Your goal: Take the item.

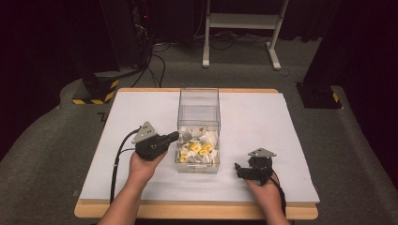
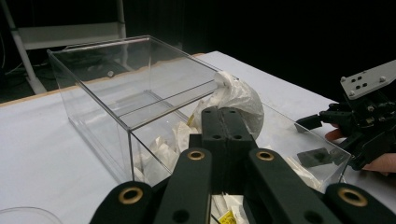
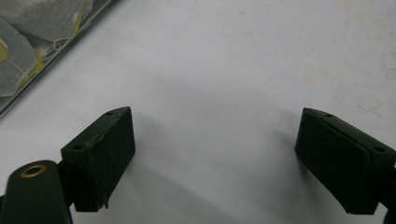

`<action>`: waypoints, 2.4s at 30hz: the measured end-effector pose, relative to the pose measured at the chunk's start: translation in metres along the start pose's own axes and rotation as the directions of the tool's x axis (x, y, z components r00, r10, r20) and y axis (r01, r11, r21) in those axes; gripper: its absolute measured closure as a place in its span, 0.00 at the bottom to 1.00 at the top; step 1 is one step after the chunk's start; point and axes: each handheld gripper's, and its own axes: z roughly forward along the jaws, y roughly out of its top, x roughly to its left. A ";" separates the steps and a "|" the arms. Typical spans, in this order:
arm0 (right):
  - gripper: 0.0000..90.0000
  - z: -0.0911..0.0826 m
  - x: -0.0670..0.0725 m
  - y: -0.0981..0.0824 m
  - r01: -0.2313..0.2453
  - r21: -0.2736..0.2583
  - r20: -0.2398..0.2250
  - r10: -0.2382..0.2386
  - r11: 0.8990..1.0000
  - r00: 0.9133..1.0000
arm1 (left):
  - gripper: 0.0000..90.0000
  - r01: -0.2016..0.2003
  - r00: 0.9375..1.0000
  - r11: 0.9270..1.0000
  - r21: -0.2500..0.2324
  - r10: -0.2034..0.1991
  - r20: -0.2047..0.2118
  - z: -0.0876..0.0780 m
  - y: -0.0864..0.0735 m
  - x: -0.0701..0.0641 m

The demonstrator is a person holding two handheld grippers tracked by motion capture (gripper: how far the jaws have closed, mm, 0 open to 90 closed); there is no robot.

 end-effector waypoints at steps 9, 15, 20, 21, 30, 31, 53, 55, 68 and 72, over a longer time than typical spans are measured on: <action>0.13 0.000 0.000 0.000 0.000 0.000 0.000 0.000 1.000 1.000 | 1.00 0.007 1.000 1.000 -0.016 -0.007 -0.007 -0.005 0.004 0.004; 0.13 0.000 0.000 0.000 0.000 0.000 0.000 0.000 1.000 1.000 | 1.00 0.009 1.000 1.000 -0.029 -0.009 -0.018 -0.010 0.007 0.007; 0.13 0.000 0.000 0.000 0.000 0.000 0.000 0.000 1.000 1.000 | 1.00 0.012 1.000 0.999 -0.041 -0.013 -0.026 -0.015 0.009 0.011; 0.13 0.000 0.000 0.000 0.000 0.000 0.000 0.000 1.000 1.000 | 1.00 0.013 0.999 0.999 -0.044 -0.014 -0.029 -0.016 0.010 0.012; 0.13 0.000 0.000 0.000 0.002 0.000 0.002 -0.002 1.000 1.000 | 1.00 0.022 0.999 0.998 -0.051 -0.024 -0.041 -0.023 0.011 0.018; 0.13 0.000 0.000 0.000 0.002 -0.001 0.003 -0.002 1.000 1.000 | 1.00 0.021 0.999 0.998 -0.051 -0.023 -0.042 -0.023 0.011 0.018; 0.14 0.000 0.001 0.000 0.004 -0.003 0.006 -0.004 1.000 1.000 | 1.00 0.018 0.996 0.998 -0.062 -0.023 -0.086 -0.037 0.014 0.030; 0.14 0.000 0.001 0.000 0.004 -0.003 0.006 -0.004 1.000 1.000 | 1.00 0.014 0.996 0.998 -0.062 -0.020 -0.092 -0.038 0.014 0.031; 0.14 0.000 0.001 0.000 0.005 -0.002 0.008 -0.005 1.000 1.000 | 1.00 0.022 0.991 0.998 -0.053 -0.028 -0.128 -0.041 0.012 0.041; 0.14 0.000 0.001 0.000 0.005 -0.002 0.007 -0.005 1.000 1.000 | 1.00 0.024 0.990 0.998 -0.056 -0.031 -0.136 -0.043 0.012 0.044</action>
